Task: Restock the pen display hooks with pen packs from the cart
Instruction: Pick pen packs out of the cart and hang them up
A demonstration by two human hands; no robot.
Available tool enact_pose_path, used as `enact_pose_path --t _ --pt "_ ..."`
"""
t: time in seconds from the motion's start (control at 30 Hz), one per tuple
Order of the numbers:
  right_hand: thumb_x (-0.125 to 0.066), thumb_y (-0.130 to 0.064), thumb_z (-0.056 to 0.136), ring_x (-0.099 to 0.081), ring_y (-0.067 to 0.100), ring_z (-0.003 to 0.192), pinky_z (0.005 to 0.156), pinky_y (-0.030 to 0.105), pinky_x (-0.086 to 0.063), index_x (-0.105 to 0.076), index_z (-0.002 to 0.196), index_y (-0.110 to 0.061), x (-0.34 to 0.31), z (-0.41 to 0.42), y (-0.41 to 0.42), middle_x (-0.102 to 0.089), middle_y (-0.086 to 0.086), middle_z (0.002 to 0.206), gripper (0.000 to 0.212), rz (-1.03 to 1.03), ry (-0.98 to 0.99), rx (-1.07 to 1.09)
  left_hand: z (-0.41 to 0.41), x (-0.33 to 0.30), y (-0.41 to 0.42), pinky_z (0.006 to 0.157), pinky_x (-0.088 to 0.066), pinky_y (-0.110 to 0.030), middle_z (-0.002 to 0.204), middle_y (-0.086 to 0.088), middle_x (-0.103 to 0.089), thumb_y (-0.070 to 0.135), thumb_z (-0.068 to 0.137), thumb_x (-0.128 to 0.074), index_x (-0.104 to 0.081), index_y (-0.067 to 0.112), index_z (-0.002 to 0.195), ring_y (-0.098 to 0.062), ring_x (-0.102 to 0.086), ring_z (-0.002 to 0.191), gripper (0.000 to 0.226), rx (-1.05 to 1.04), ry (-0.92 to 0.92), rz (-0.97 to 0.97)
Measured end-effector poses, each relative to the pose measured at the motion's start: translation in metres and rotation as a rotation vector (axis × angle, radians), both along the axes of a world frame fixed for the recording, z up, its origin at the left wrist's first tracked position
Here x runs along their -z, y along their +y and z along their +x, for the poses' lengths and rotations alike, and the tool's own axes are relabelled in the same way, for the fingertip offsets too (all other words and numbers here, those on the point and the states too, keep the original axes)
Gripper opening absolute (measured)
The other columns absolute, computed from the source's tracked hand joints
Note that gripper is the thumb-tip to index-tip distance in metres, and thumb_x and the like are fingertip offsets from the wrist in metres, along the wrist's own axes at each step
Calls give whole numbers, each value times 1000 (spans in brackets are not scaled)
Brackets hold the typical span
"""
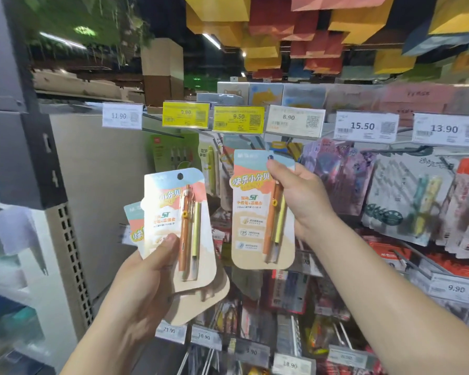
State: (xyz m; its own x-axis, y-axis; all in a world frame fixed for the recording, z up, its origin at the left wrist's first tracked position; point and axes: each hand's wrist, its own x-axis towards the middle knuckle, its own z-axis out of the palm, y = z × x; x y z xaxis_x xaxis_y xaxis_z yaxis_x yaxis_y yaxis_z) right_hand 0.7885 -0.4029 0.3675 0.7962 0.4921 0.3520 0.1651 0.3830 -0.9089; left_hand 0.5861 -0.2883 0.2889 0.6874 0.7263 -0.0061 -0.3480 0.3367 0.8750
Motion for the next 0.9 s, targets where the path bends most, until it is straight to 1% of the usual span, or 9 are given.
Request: enact_pose_path --t 0.1,0.2,0.27,0.37,0.43,0.53,0.67,0.8,0.9 --pt "-80 -15 86 -73 27 73 90 64 -57 -65 83 -14 -5 1 14 -76 6 75 15 -4 -20 17 0 2 4 99 -49 -69 113 -22 -76 20 105 -53 -68 6 123 -42 -72 99 27 8 5 -7" --pt "-82 -15 83 -74 27 74 83 60 -59 -69 82 -13 -14 -3 27 -77 12 78 13 -4 -96 30 0 2 9 101 -48 -70 114 -21 -76 21 105 -53 -68 6 123 -43 -72 101 28 8 1 -18" --pt "-81 -18 86 -74 24 73 76 52 -63 -70 81 -11 -20 -6 34 -77 15 79 14 8 -136 31 -2 1 12 99 -50 -67 114 -21 -76 21 105 -52 -68 7 123 -42 -72 102 27 8 5 -19" --pt "-77 -15 91 -76 17 70 68 33 -60 -72 83 -12 -27 -11 42 -78 2 75 10 45 -181 24 -4 0 17 98 -52 -66 115 -20 -76 20 106 -51 -68 7 123 -42 -72 106 28 14 -2 -20" --pt "-75 -14 93 -76 16 73 70 32 -60 -71 88 -13 -30 -13 48 -78 1 78 6 68 -195 34 -6 -1 19 96 -52 -66 114 -18 -76 19 105 -51 -68 7 124 -42 -72 107 27 11 -6 -30" --pt "-72 -15 95 -77 17 83 81 36 -62 -72 93 -17 -33 -16 56 -79 -1 86 3 92 -212 68 -8 -1 23 85 -57 -56 113 -18 -77 18 105 -52 -67 7 124 -40 -73 103 27 19 -3 -36" --pt "-70 -17 95 -77 19 89 92 44 -60 -75 81 -22 -38 -19 61 -80 -4 88 16 72 -249 110 -11 -1 28 76 -58 -51 113 -19 -77 19 104 -54 -68 8 123 -41 -74 98 27 28 3 -28" --pt "-68 -15 95 -72 8 74 74 26 -56 -72 76 -18 -45 -22 62 -75 -12 72 20 41 -240 145 -13 -3 30 77 -58 -52 115 -18 -76 20 104 -54 -68 9 125 -42 -73 103 28 37 -6 -26" --pt "-67 -13 94 -68 12 68 68 28 -52 -68 71 -16 -48 -20 63 -69 -11 63 23 31 -189 173 -15 -4 29 73 -59 -49 115 -19 -76 20 103 -54 -67 8 125 -43 -73 103 29 54 -11 -20"
